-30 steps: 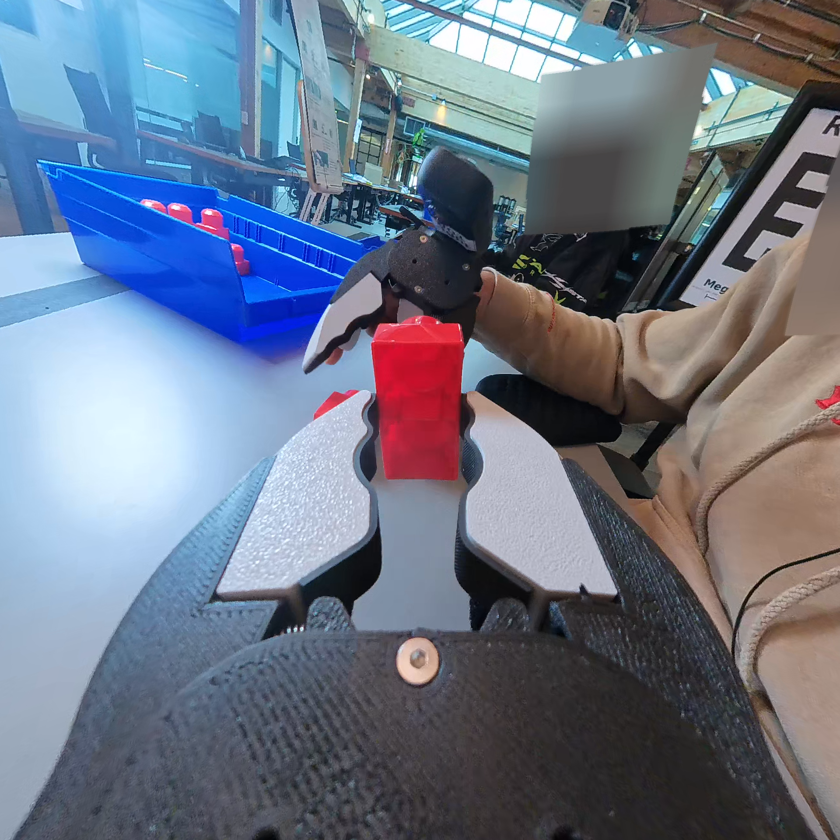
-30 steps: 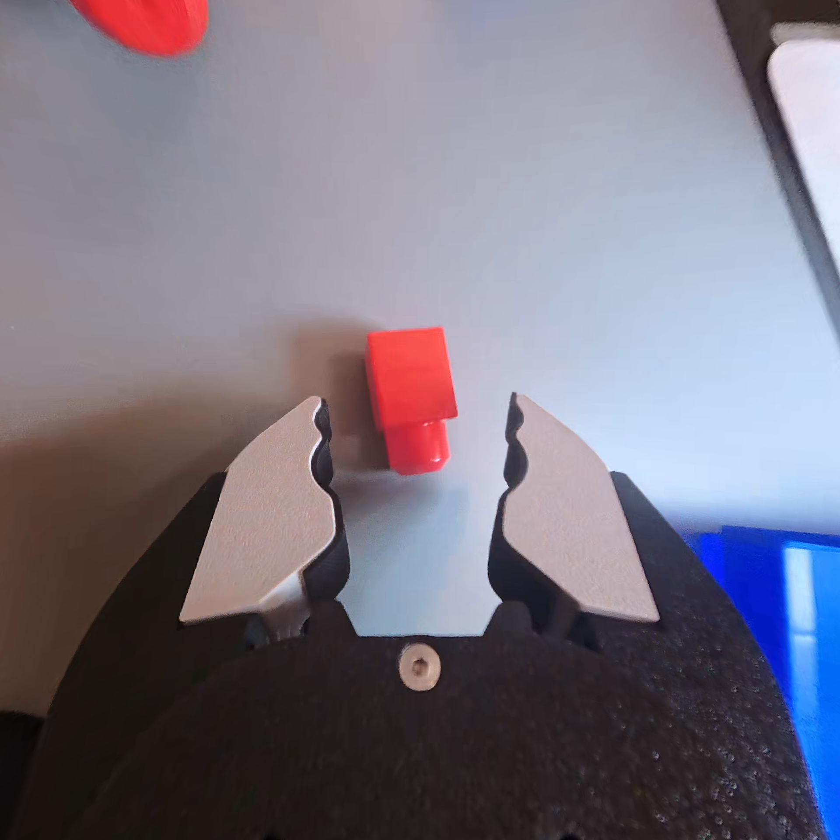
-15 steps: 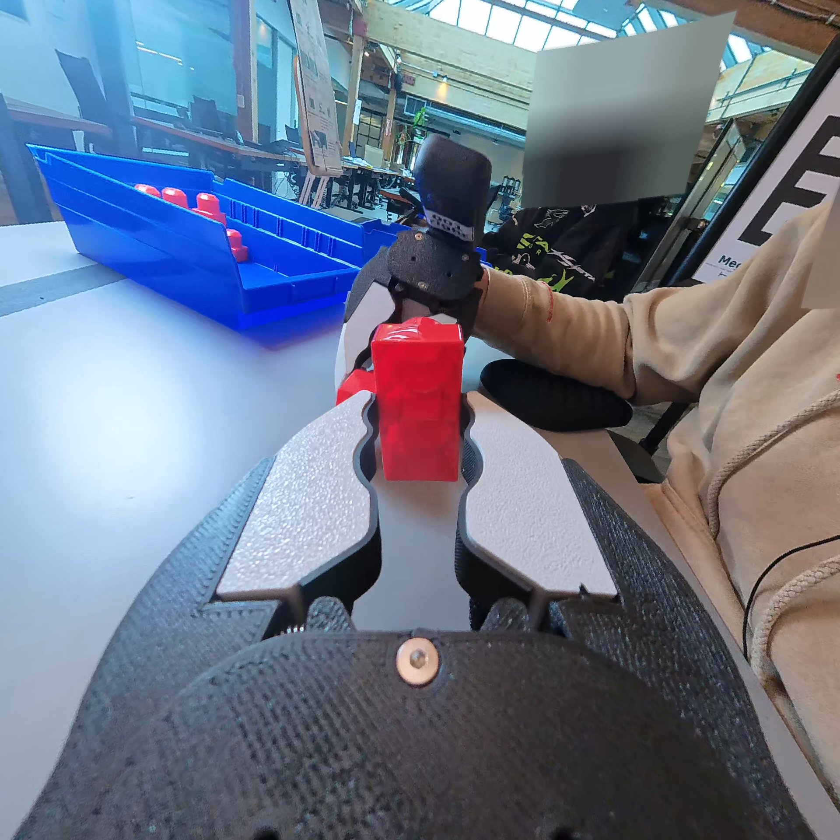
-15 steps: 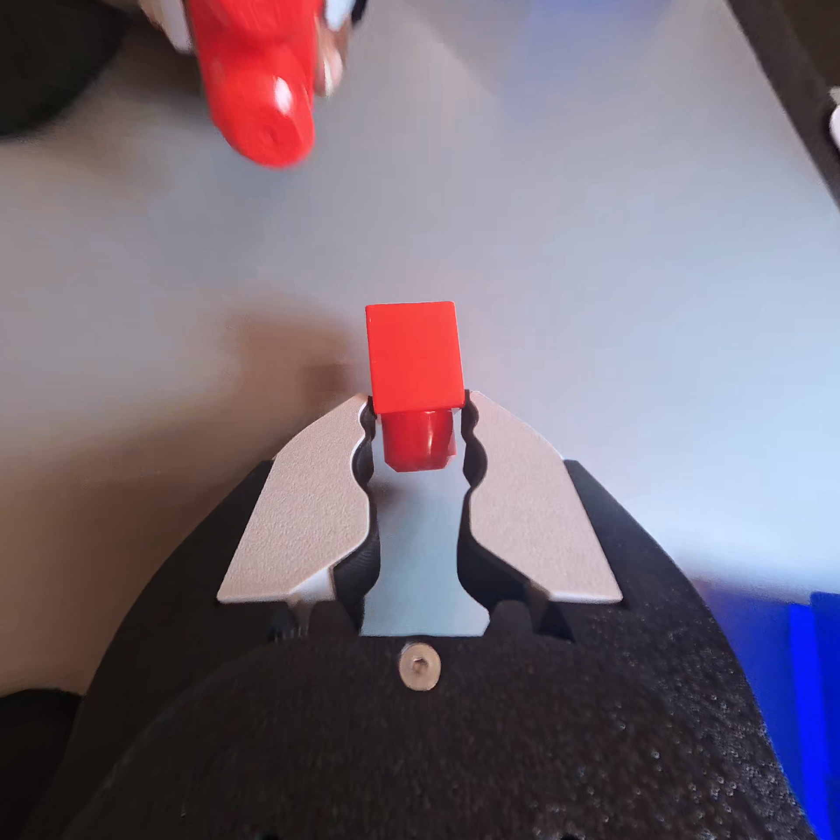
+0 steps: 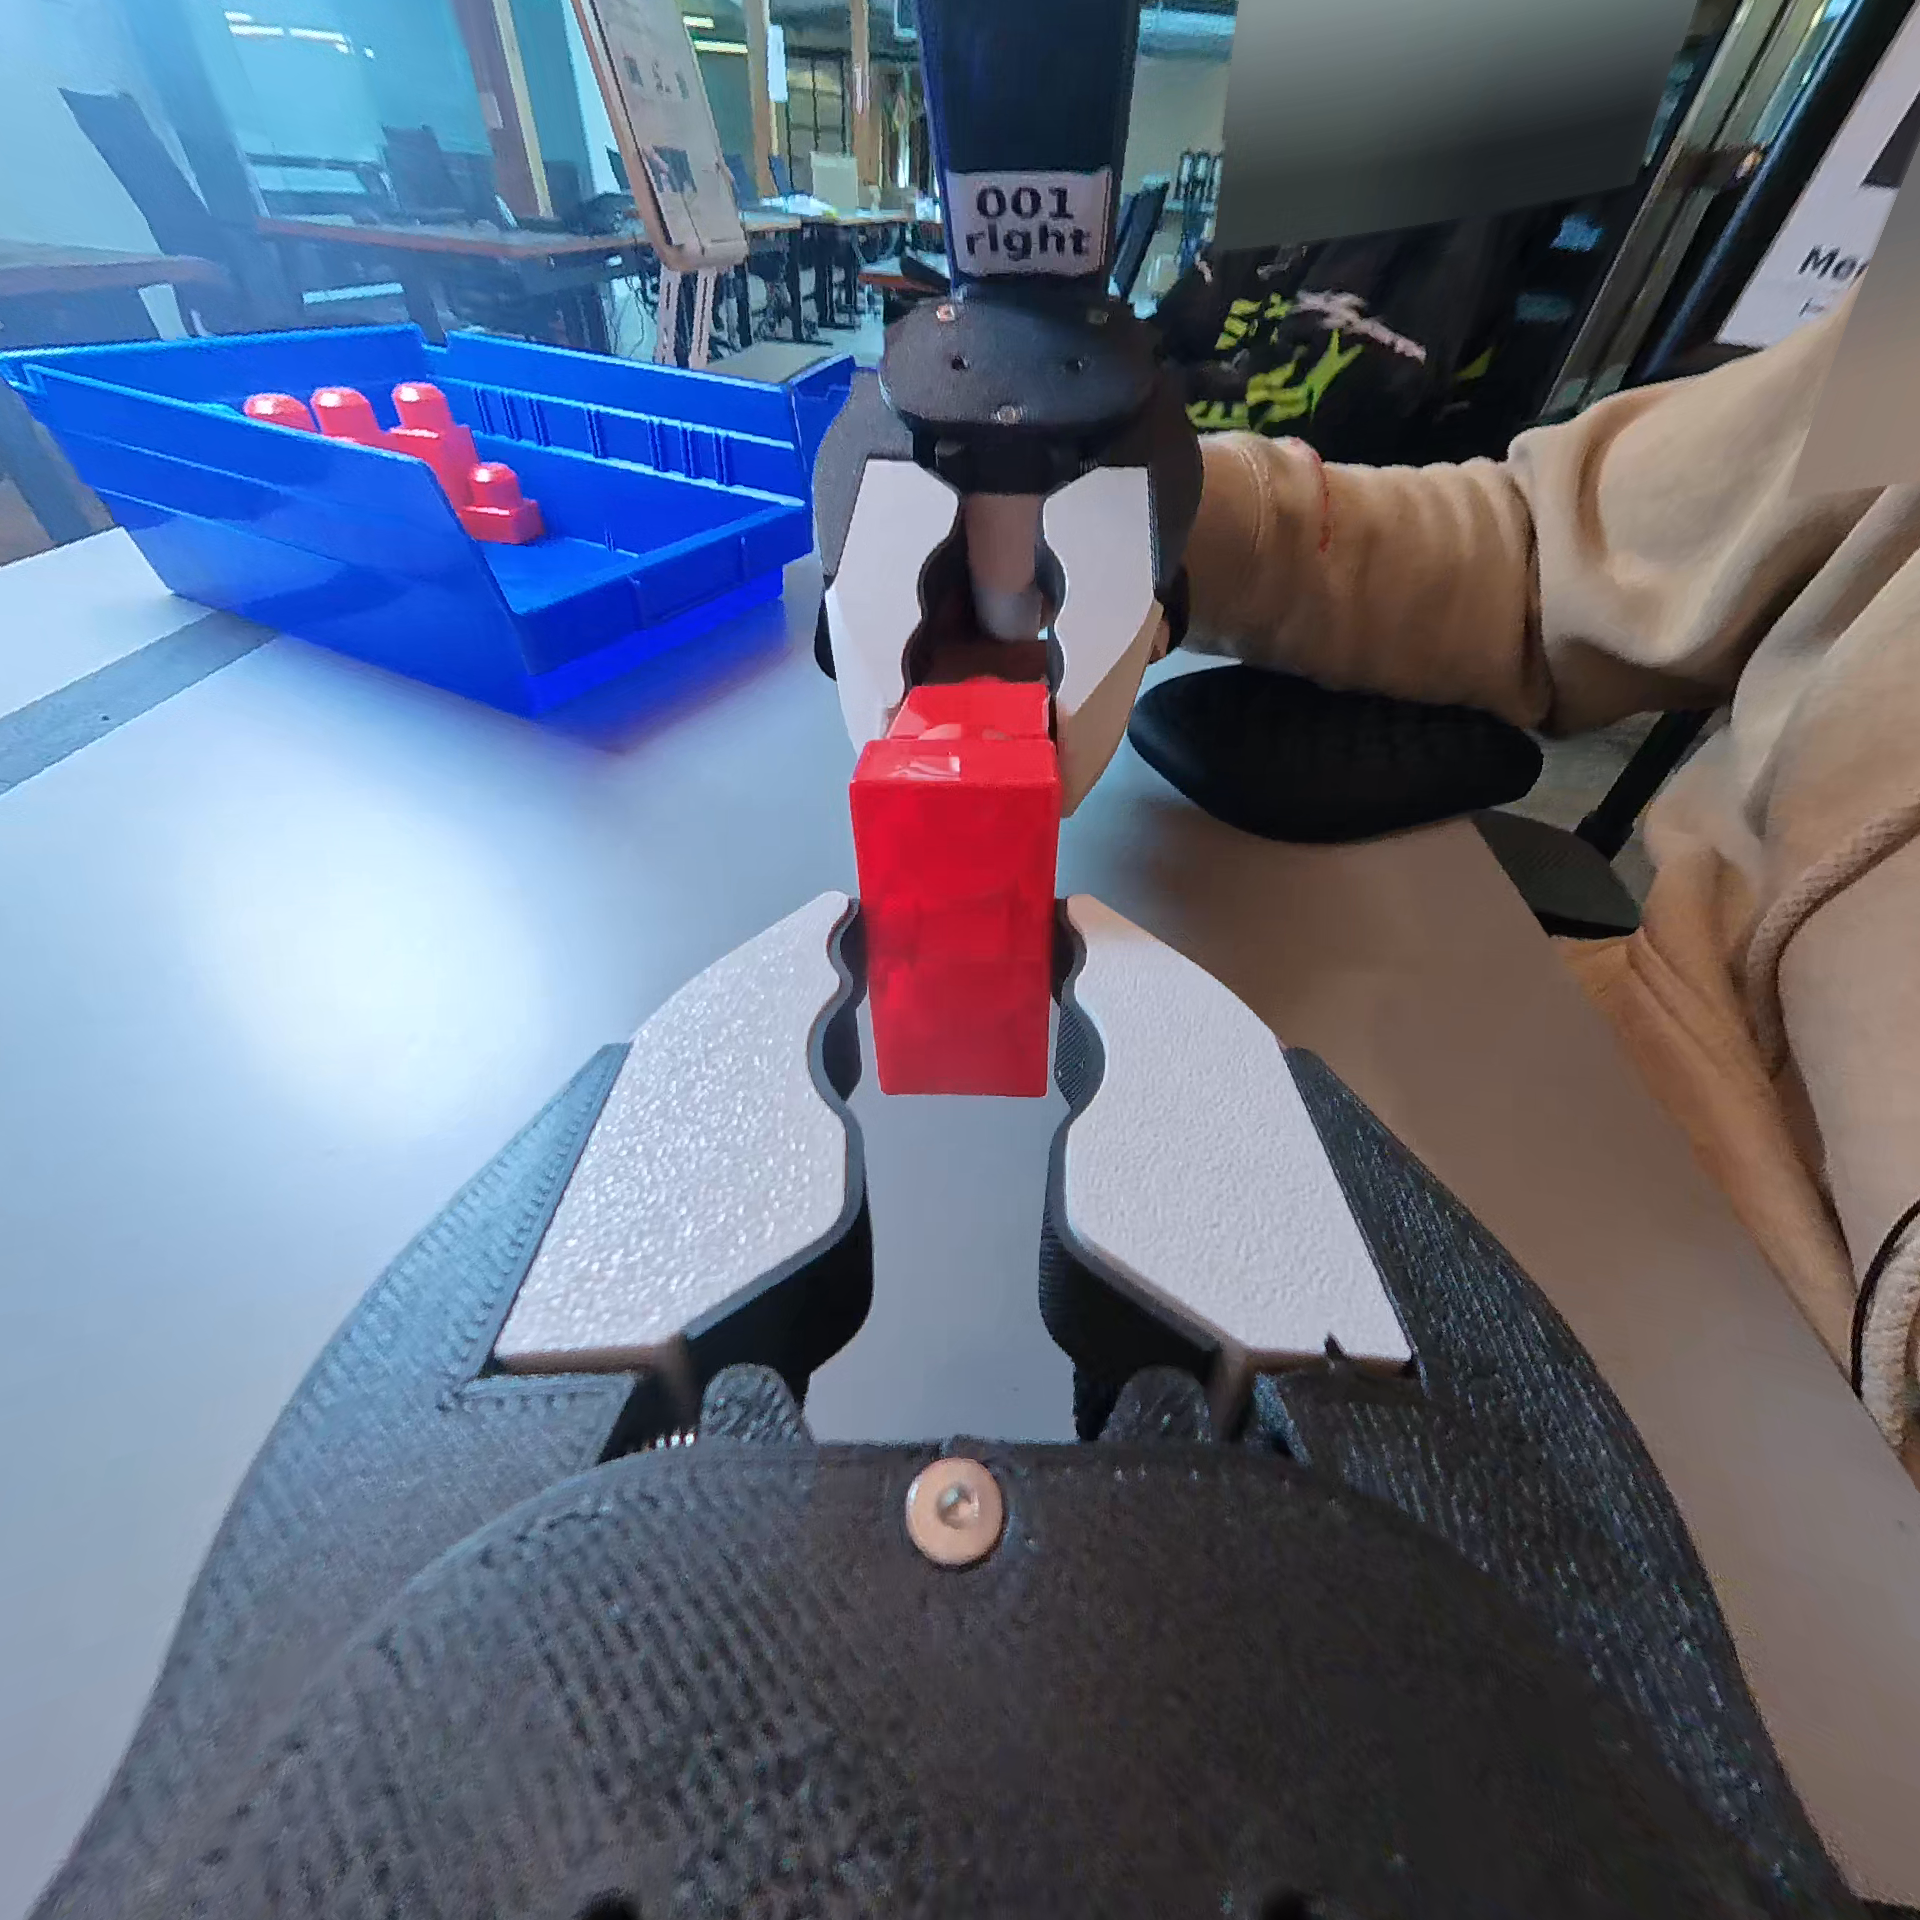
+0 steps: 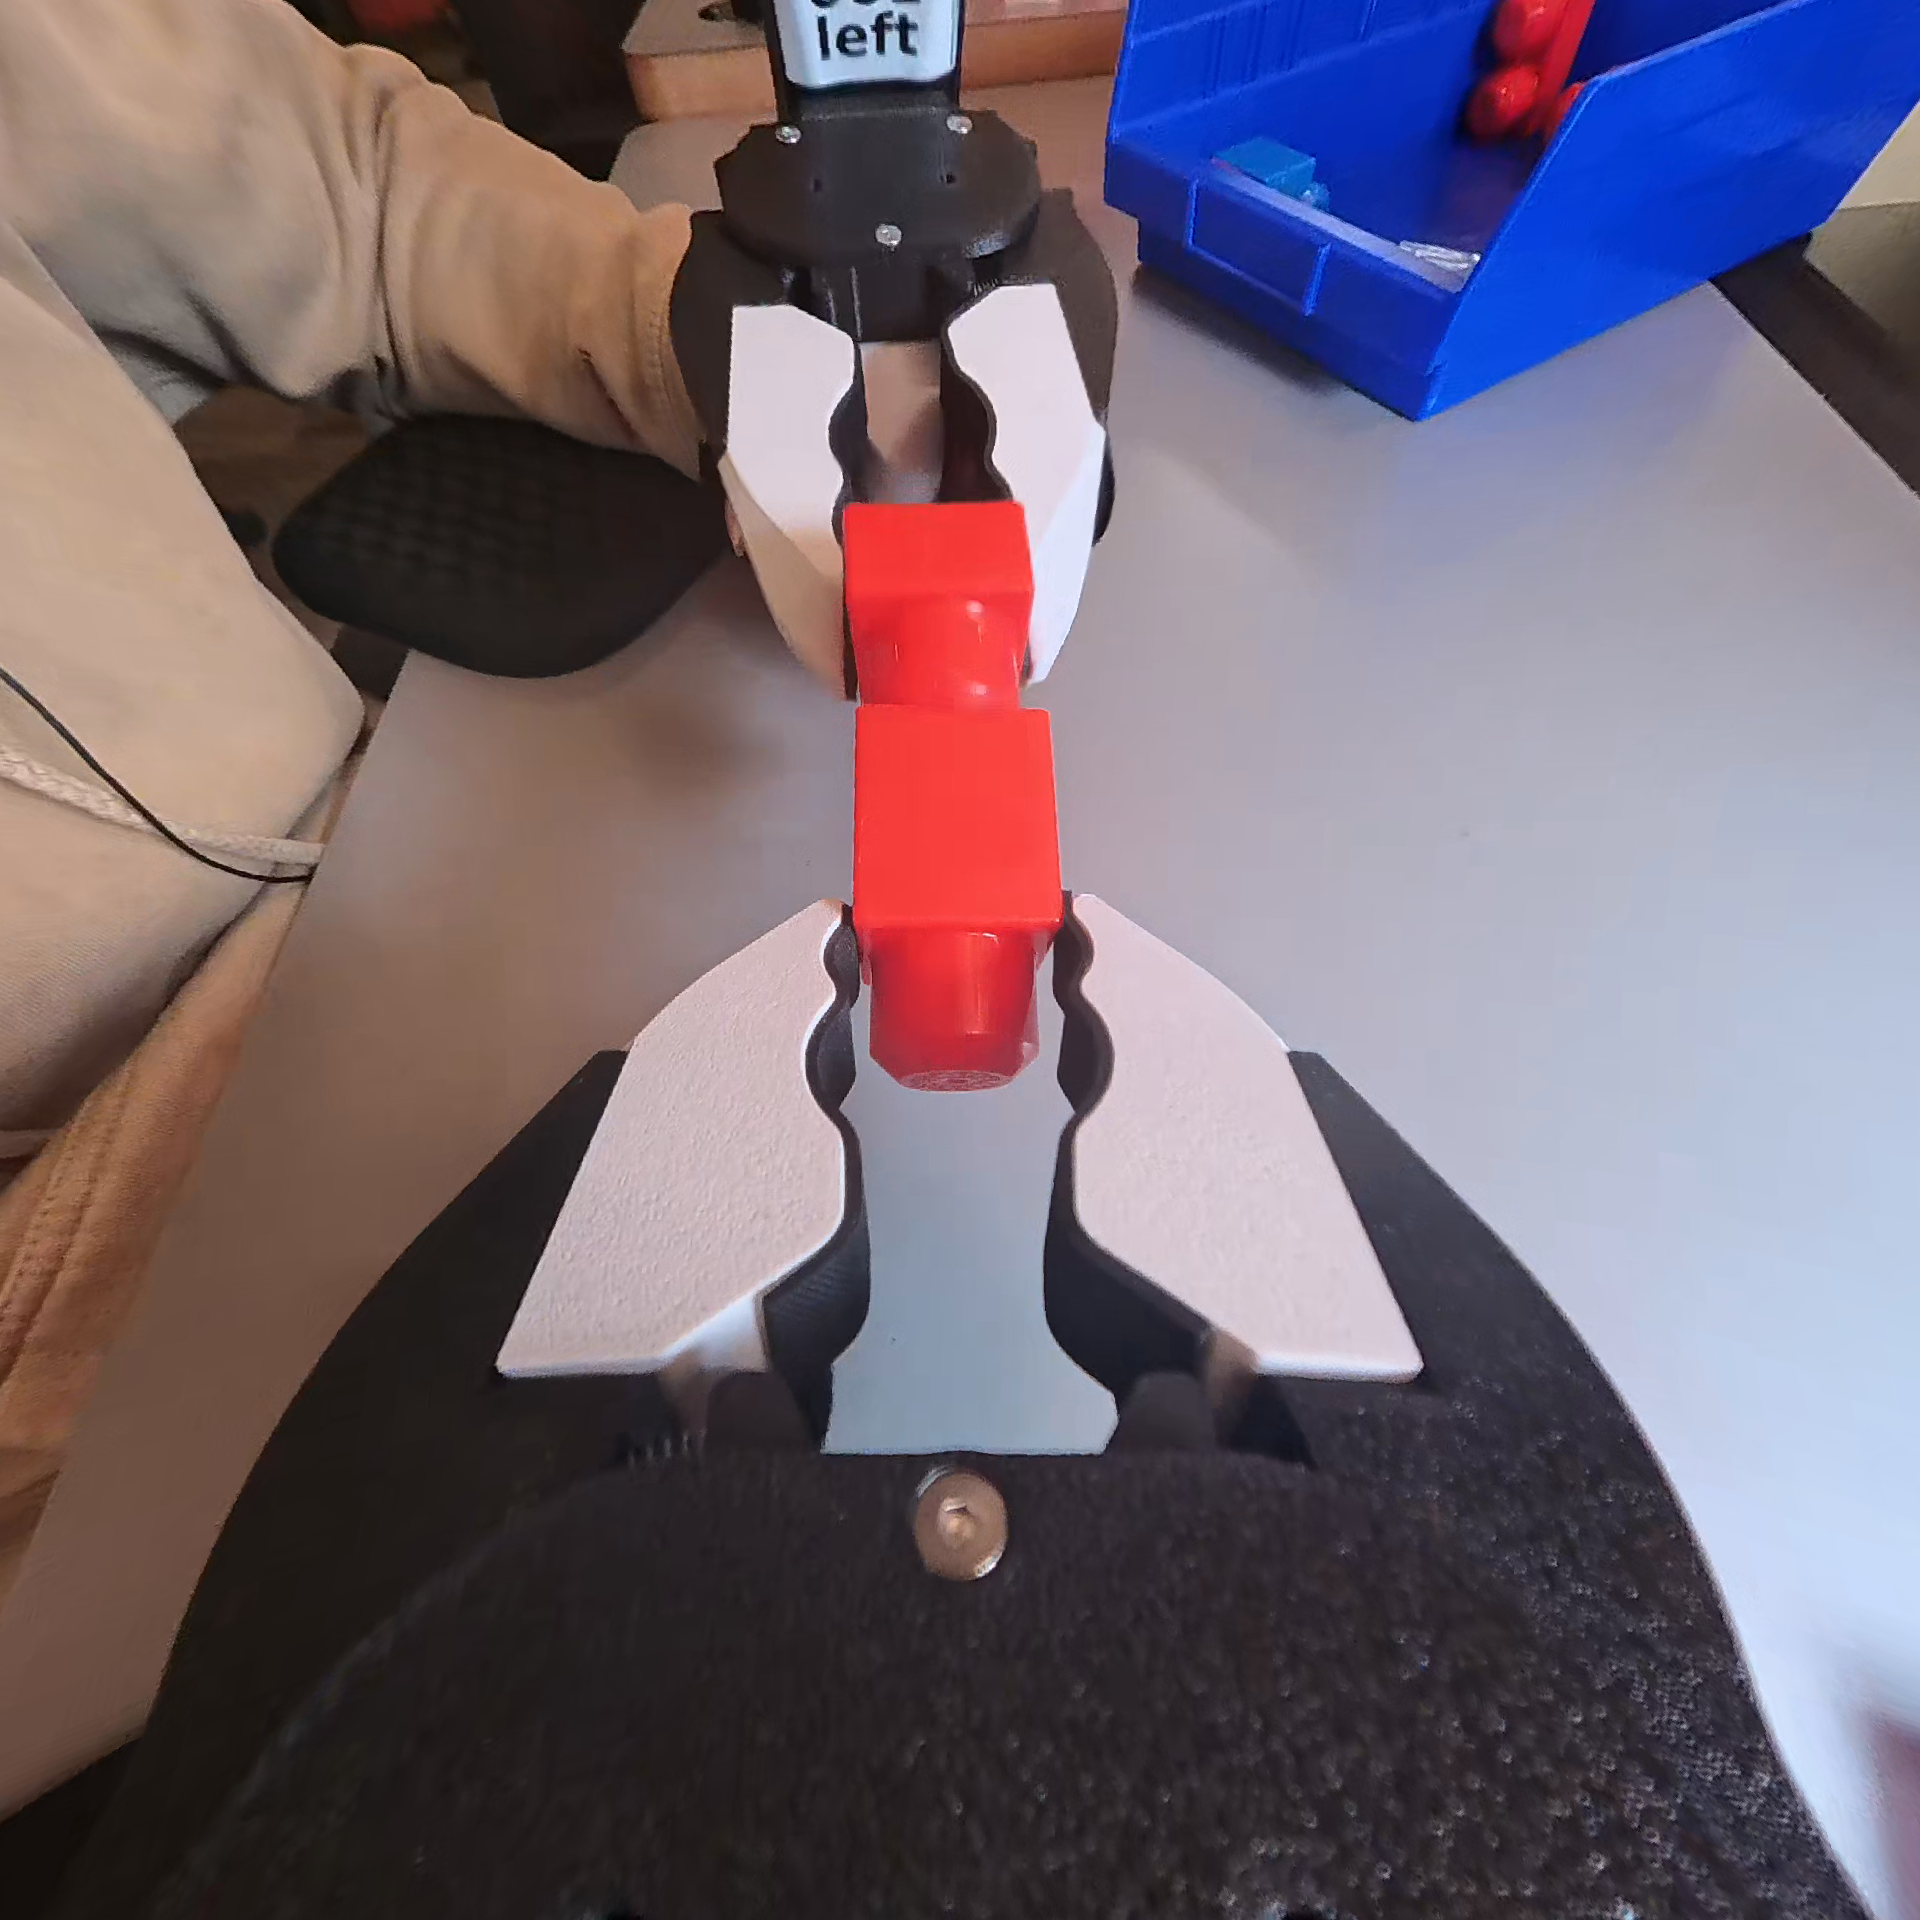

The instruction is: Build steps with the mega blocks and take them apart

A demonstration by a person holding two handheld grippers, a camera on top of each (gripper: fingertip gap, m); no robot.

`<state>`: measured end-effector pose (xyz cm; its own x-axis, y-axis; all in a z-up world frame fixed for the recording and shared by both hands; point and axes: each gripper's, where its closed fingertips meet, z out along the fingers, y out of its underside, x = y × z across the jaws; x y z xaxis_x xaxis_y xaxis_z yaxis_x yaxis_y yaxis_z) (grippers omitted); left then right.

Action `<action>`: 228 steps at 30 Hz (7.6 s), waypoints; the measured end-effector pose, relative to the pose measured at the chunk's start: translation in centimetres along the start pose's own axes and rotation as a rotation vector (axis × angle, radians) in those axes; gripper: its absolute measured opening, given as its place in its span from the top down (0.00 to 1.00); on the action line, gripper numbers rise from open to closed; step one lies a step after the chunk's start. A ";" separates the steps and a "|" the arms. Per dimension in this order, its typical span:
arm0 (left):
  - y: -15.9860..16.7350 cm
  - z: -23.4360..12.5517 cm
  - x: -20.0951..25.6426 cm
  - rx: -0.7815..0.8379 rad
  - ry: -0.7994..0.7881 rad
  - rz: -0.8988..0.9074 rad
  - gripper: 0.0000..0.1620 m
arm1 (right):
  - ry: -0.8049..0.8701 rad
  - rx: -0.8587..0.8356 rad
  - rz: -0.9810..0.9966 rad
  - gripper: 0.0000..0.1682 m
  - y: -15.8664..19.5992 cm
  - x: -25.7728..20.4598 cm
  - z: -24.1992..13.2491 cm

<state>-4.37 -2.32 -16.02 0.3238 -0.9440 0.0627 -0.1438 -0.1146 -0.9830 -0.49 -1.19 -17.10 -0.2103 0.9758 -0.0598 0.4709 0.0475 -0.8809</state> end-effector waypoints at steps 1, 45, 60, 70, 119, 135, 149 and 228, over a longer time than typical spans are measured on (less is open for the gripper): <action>0.3 0.1 0.1 -0.022 -0.001 0.007 0.79 | 0.000 -0.005 0.001 0.79 0.1 0.0 0.1; 0.5 0.2 0.1 -0.029 -0.007 0.014 0.79 | 0.065 0.222 -0.063 0.78 -3.9 -0.1 -0.3; 0.4 -0.6 -2.7 0.006 -0.140 -0.011 0.80 | 1.039 0.003 0.377 0.80 -1.4 21.7 -23.4; 1.8 -0.1 -2.6 -0.065 -0.150 0.043 0.84 | 1.078 -0.029 1.044 0.75 10.0 34.2 -21.2; 11.5 -38.2 -36.0 -1.673 -0.611 0.131 0.66 | 0.629 0.280 0.189 0.83 2.0 7.6 -7.1; -11.5 -10.7 -9.3 0.100 -0.332 -0.117 0.67 | 0.622 0.269 -0.052 0.74 -1.7 2.9 -4.3; -5.3 3.3 1.2 0.394 0.057 -0.980 0.67 | 0.968 0.082 -0.653 0.79 -4.3 0.0 -2.1; 12.5 -36.3 -22.4 -1.646 -0.546 -0.161 0.69 | 0.561 0.086 0.026 0.78 2.4 4.6 -3.9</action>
<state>-47.38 6.14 -23.44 0.6309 -0.7281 -0.2678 -0.6894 -0.6845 0.2370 3.03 4.23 -17.63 0.2990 0.9413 0.1565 0.3935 0.0278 -0.9189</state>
